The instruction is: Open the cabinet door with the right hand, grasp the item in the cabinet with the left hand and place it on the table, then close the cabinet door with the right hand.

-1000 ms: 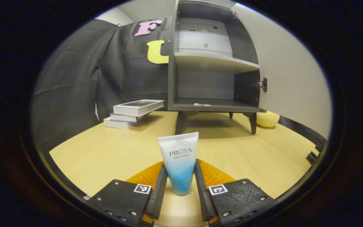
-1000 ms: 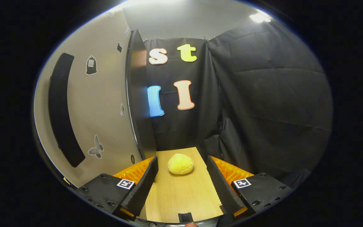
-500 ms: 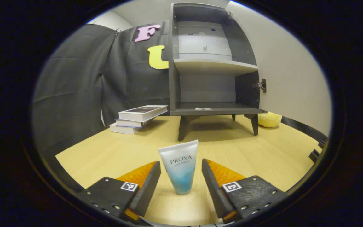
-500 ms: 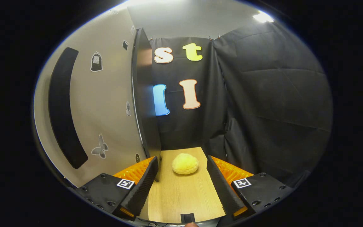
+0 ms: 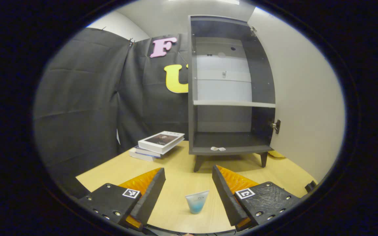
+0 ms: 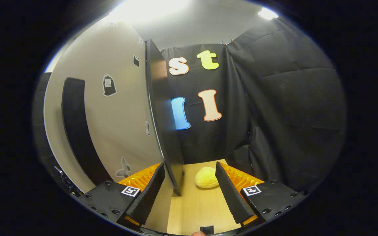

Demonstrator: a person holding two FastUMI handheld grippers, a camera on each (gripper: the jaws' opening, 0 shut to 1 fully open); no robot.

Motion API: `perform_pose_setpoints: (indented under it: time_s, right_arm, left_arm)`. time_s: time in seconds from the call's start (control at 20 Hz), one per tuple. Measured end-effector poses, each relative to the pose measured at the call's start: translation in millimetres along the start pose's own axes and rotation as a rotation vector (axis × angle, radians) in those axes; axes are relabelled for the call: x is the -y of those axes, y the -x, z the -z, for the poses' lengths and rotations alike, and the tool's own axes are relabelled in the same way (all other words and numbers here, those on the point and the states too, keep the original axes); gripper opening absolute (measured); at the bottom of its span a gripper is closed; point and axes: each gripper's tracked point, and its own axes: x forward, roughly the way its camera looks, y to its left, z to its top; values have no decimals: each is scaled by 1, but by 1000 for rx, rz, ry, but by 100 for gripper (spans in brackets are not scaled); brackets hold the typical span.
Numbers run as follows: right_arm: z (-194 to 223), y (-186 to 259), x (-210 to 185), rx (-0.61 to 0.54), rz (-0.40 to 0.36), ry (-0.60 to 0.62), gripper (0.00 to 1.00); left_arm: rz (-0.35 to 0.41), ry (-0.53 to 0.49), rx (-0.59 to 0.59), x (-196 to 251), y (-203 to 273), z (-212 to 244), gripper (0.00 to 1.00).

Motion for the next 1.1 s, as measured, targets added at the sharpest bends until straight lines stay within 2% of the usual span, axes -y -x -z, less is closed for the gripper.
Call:
perform_pose_setpoints:
  time_s: [0.2, 0.25, 0.3, 0.35, 0.4, 0.45, 0.5, 0.55, 0.6, 0.75, 0.8, 0.85, 1.1]
  right_arm:
    - [-13, 3, -19, 14, -80, 15, 98]
    - [-15, 5, -24, 19, -98, 27, 98]
    - [-17, 5, -25, 24, -93, 47, 92]
    - [-19, 5, -24, 31, -86, 63, 97]
    - [-21, 6, -25, 39, -83, 73, 92]
    - [-20, 8, -32, 41, -103, 69, 92]
    - [-19, 10, -36, 47, -100, 66, 96]
    - [-20, 7, -39, 50, -109, 67, 93]
    - [-19, 3, -47, 47, -119, 69, 86]
    - [-16, 4, -80, 45, -161, 93, 85]
    - [-14, 3, -91, 45, -173, 107, 93]
    - [-11, 6, -104, 45, -186, 117, 93]
    - [1, -4, -161, 28, -258, 125, 93]
  left_arm:
    - [-52, -10, 47, -13, 3, -24, 88]
    - [-55, -6, 58, -14, 1, -28, 90]
    - [-57, -4, 71, -15, 0, -32, 90]
    - [-57, -3, 88, -16, -2, -36, 88]
    - [-55, -2, 109, -17, -4, -42, 90]
    - [-50, -2, 122, -18, -7, -46, 90]
    - [-47, -4, 126, -19, -7, -48, 87]
    - [-44, -8, 127, -21, -7, -48, 90]
    - [-42, -9, 132, -22, -7, -50, 87]
    - [-33, 1, 131, -24, -9, -50, 90]
    - [-32, 2, 129, -26, -9, -50, 87]
    - [-30, 2, 127, -27, -8, -50, 90]
    - [-34, 18, 120, -35, -8, -48, 87]
